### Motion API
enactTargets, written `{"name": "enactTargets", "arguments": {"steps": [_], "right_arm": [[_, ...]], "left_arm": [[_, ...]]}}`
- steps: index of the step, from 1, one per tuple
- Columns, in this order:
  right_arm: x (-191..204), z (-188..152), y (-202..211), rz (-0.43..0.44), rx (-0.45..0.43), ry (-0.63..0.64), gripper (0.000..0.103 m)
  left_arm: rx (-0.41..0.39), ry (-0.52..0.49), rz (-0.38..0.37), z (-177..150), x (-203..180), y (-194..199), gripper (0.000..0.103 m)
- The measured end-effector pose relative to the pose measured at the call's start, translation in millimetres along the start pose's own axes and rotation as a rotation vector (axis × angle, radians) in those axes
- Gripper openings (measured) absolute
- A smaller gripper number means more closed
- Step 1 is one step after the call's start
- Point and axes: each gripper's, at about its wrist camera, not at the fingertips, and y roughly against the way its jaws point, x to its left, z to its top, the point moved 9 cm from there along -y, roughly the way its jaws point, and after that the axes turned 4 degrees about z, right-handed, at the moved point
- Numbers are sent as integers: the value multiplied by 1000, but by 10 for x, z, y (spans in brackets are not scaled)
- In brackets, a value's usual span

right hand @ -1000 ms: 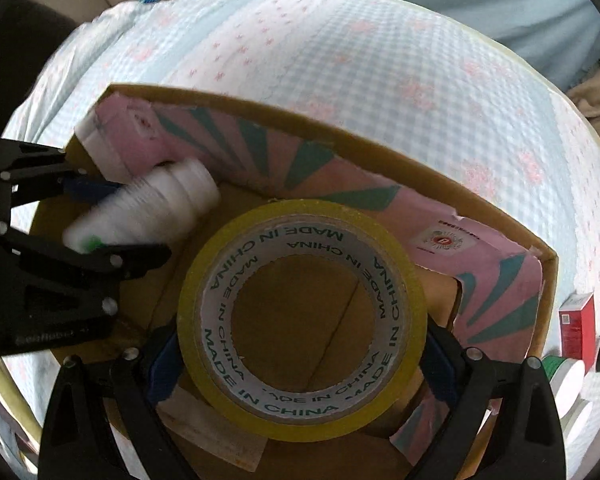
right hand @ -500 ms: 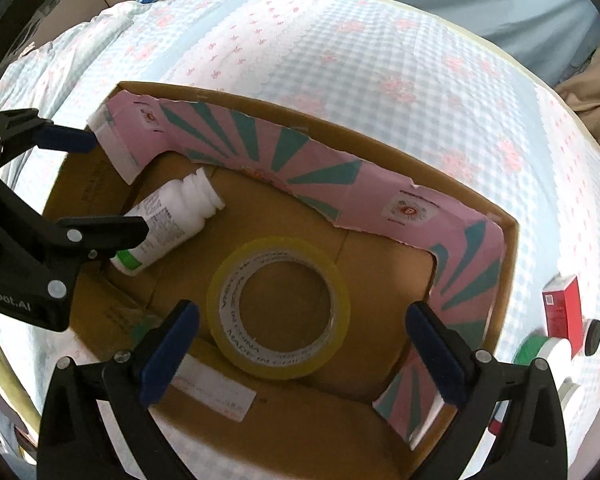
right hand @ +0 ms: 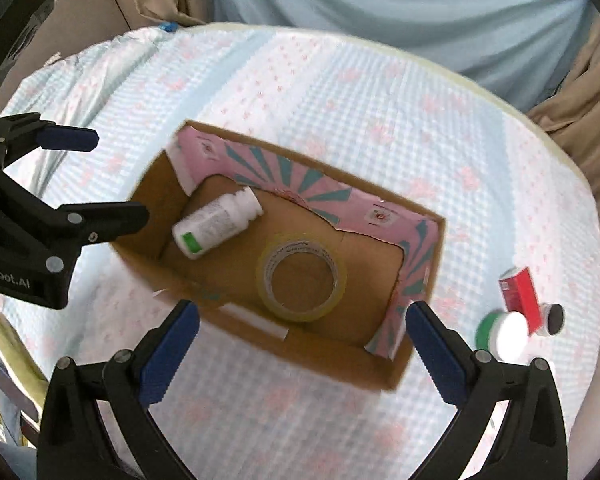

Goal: Organize rigid objects
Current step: 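Lift both tools away from the box toward the remaining items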

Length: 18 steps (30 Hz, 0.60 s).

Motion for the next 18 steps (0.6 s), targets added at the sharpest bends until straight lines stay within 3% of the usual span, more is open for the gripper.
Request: {"name": "enactTargets", "arguments": {"steps": [8,18], "right_arm": [[-55,-200,846,-23,-99,-159,103],[-680,-892,1789,-198,-163,-388,103]], "left_arm": [[-107,32,24,-162,-124,769,103],[-238,70,1,-250,-637,1542,103]]}}
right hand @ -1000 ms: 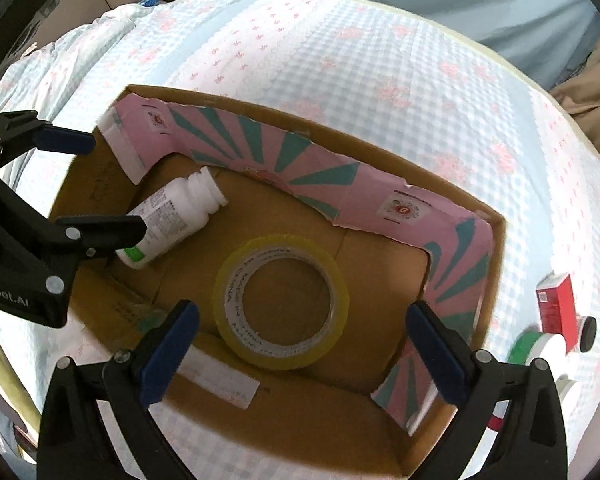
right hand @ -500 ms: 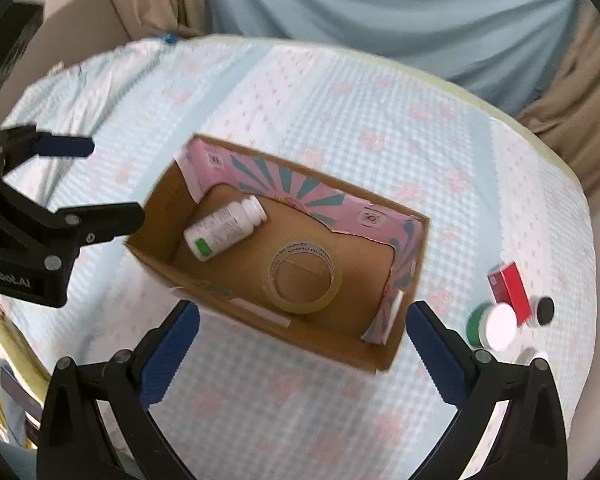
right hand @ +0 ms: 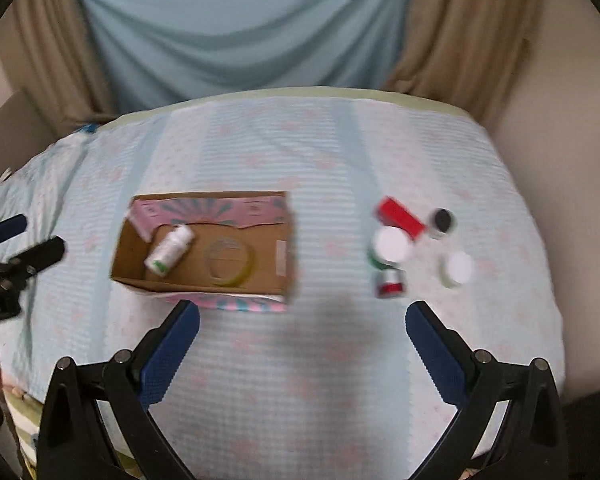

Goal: Organize rigid objects
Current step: 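Lift both tools away from the box toward the remaining items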

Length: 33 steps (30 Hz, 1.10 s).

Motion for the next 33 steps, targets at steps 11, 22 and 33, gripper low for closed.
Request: {"name": "enactTargets", "arguments": {"steps": [11,22,33], "right_arm": [[-1151,-346,332,-18,-66,-36,103],[-2061,-462,-5,97,-74,185,103],[-2402,-639,-784,175,-13,401,103]], "left_arm": [[8,123,-49,-244,-957,114,103],[91,235,14,-472,-2262,-296,103],[204,237,-21,-398,-3086,-1346,103]]}}
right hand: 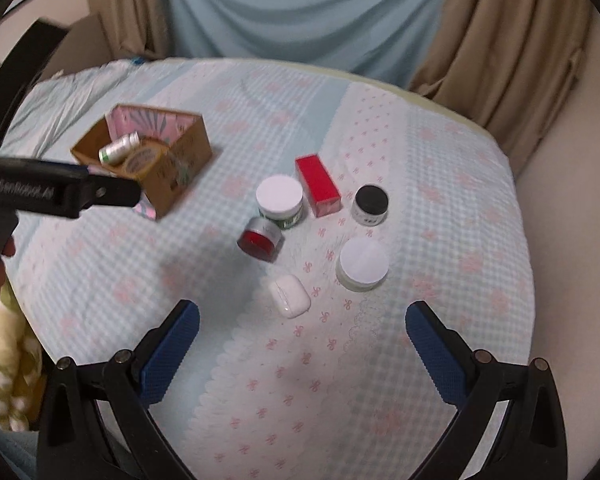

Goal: Organize rigid objects
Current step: 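Lift both tools away from the box toward the remaining items, then grasp the silver-and-red tin with left tool while right tool grasps the white earbud case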

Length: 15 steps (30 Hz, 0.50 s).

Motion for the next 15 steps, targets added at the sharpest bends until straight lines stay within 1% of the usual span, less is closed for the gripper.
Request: {"name": "enactTargets", "arguments": {"steps": [2,6,12,15], "right_arm": [[-40,-37,-157,9,6,17,103],[-81,-130,-547,10,52,70,103],[-19,-240,-1065,35,146,155,102],[58,-264,-1285,40,196,206,99]], "left_arm": [[22,-12,-4,25,-88,-225,103],[77,-22,-15,87,-200,-733,103],[165,-15,-19,147,-271,-1299,103],[216,-6,-28,175,-301,-1495,103]]}}
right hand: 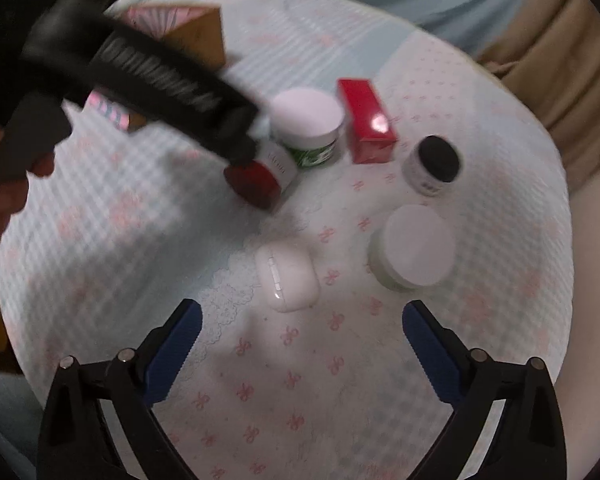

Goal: Organize rigid objects
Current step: 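Grasp the silver-and-red tin with left tool while right tool grasps the white earbud case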

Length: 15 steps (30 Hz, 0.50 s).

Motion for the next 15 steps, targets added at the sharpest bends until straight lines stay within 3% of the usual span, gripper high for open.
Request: {"name": "enactTargets", "arguments": {"steps": [3,5,6,10,13,15], "right_arm": [[49,37,-227,1,48,48,97],[87,67,-366,26,77,60,86],[95,85,-435,37,90,62,86],[74,126,-608,66,106,58,86],[37,137,-718,99,109,44,71],[17,135,-761,106,104,42,71]], "left_arm": [[39,3,-12,83,-32,-166,102],[59,-6,-7,139,-38,-271,102],[68,-8,-8,160,-42,-319,102],[108,6,-32,235,-66,-514,98],[126,21,-51,245,-89,-657,96],[142,35,-64,230,-102,-748,91]]}}
